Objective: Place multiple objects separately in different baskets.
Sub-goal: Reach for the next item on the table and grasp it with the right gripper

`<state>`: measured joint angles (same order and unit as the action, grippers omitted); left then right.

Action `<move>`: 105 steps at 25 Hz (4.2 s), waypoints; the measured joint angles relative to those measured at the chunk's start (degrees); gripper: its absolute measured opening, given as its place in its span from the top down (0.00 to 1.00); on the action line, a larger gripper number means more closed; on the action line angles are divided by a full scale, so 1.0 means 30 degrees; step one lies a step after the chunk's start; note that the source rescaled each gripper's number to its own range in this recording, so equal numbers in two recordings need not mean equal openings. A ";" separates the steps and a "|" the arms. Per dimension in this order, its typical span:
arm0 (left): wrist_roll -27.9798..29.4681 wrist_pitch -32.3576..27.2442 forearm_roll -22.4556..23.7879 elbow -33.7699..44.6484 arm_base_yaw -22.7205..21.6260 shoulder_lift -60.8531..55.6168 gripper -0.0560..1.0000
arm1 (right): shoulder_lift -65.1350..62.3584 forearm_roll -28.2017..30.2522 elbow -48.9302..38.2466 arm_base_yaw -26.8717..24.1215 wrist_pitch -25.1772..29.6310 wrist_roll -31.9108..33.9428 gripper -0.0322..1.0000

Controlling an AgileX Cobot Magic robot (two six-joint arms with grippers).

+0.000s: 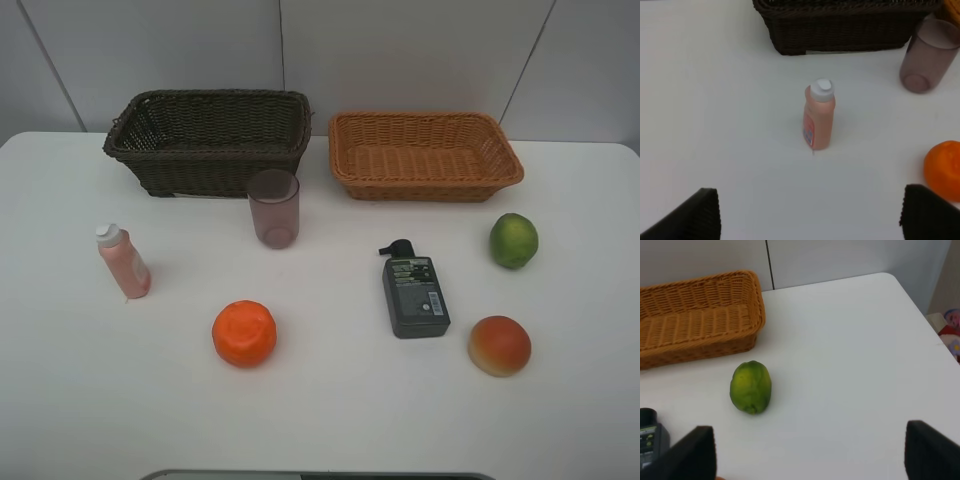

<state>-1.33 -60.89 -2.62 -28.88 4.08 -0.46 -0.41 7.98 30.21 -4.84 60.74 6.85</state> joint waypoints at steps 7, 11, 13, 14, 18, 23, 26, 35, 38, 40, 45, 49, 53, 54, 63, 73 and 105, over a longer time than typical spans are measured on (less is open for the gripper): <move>0.0000 0.0000 0.0000 0.0000 0.0000 0.0000 0.08 | 0.0000 0.0018 0.0000 0.0000 0.0000 0.0000 0.42; 0.0000 0.0000 0.0000 0.0000 0.0000 0.0000 0.08 | 0.0000 0.0000 0.0000 0.0000 0.0000 0.0000 0.42; 0.0000 0.0000 0.0000 0.0000 0.0000 0.0000 0.08 | 0.0000 0.0000 0.0000 0.0000 0.0000 0.0000 0.42; 0.0000 0.0000 0.0000 0.0000 0.0000 0.0000 0.08 | 0.0000 0.0000 0.0000 0.0000 0.0000 0.0000 0.42; 0.0000 0.0000 0.0000 0.0000 -0.0020 0.0000 0.08 | 0.0000 0.0000 0.0000 0.0000 0.0000 0.0000 0.42; 0.0000 0.0000 0.0000 0.0000 -0.0020 0.0000 0.08 | 0.0000 0.0000 0.0000 0.0000 0.0000 0.0000 0.42; 0.0000 0.0000 0.0000 0.0000 -0.0020 0.0000 0.08 | 0.0000 0.0000 0.0000 0.0000 0.0000 0.0000 0.42; 0.0000 0.0000 0.0000 0.0000 -0.0020 0.0000 0.08 | 0.0000 0.0000 0.0000 0.0000 0.0000 0.0000 0.42; 0.0000 0.0000 0.0000 0.0000 -0.0020 0.0000 0.08 | 0.0000 0.0000 0.0000 0.0000 0.0000 0.0000 0.42; 0.0000 0.0000 0.0000 0.0000 -0.0020 0.0000 0.08 | 0.0000 0.0000 0.0000 0.0000 0.0000 0.0000 0.42; 0.0000 0.0000 0.0000 0.0000 -0.0020 0.0000 0.08 | 0.0000 0.0000 0.0000 0.0000 0.0000 0.0000 0.42; 0.0000 0.0000 0.0000 0.0000 -0.0020 0.0000 0.08 | 0.0038 -0.0017 0.0000 0.0000 0.0000 0.0000 0.42; 0.0000 0.0000 0.0000 0.0000 -0.0020 0.0000 0.08 | 0.1830 -0.0017 0.0093 0.0000 0.0000 0.0000 0.42; 0.0000 0.0000 0.0000 0.0000 -0.0020 0.0000 0.08 | 0.2519 -0.0017 0.0226 0.0000 0.0000 0.0000 0.42; 0.0000 0.0018 0.0000 0.0000 -0.0020 0.0000 0.08 | 1.2678 -0.0017 0.4255 0.0000 -0.0443 0.0027 0.42; 0.0000 0.0018 0.0000 0.0000 -0.0020 0.0000 0.08 | 2.2130 -0.0061 0.7821 0.0614 -0.2171 0.1498 0.42; 0.0000 0.0018 0.0000 0.0000 -0.0020 0.0000 0.08 | 3.2354 0.0708 0.9850 0.4396 -0.6340 0.5246 0.25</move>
<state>-1.33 -60.84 -2.62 -28.88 4.02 -0.46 96.65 10.11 59.76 8.34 41.72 22.58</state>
